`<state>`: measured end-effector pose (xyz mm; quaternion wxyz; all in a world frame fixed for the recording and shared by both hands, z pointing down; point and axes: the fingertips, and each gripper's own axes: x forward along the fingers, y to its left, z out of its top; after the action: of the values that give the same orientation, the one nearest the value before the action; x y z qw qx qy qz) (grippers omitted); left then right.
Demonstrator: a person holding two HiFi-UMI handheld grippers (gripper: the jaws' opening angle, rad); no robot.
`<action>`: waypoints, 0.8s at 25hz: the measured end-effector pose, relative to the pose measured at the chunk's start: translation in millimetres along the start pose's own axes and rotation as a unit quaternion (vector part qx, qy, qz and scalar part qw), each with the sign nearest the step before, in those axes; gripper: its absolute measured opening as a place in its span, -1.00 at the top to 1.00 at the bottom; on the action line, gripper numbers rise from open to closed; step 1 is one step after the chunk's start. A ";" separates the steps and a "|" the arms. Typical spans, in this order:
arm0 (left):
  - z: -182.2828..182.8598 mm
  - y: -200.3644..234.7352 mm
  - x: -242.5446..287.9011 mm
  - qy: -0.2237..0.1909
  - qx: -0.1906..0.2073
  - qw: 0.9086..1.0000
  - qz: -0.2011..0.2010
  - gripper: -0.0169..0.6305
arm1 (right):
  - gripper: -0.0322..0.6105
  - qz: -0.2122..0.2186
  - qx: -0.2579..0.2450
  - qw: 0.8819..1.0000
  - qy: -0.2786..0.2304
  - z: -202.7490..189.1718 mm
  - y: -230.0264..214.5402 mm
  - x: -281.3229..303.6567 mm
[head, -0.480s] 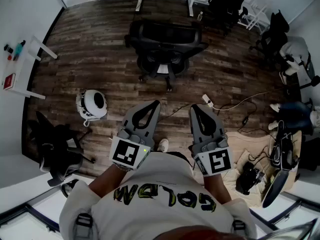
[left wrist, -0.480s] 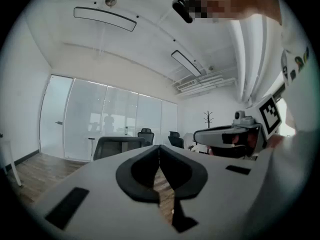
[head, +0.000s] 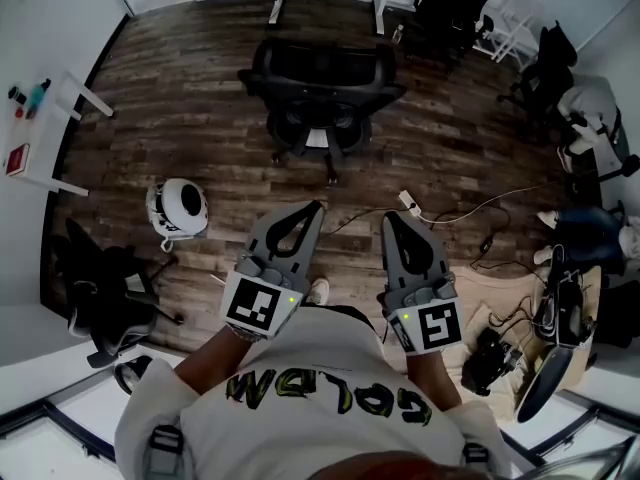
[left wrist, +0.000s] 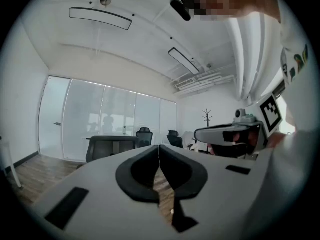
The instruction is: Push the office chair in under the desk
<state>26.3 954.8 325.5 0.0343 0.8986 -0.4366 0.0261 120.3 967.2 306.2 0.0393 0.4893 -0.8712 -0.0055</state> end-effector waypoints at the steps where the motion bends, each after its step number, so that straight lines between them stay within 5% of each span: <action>1: -2.2 -3.1 1.5 0.003 -0.001 1.000 0.000 0.91 | 0.87 0.001 0.001 1.000 0.003 -3.3 -2.3 -2.0; 20: -11.5 44.5 44.6 0.010 0.018 1.000 0.021 0.91 | 0.86 0.016 0.002 1.000 0.008 -14.3 -29.3 52.7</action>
<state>18.6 893.4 342.2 0.0215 0.8896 -0.4541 0.0436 119.0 907.3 322.3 0.0458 0.4753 -0.8786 0.0008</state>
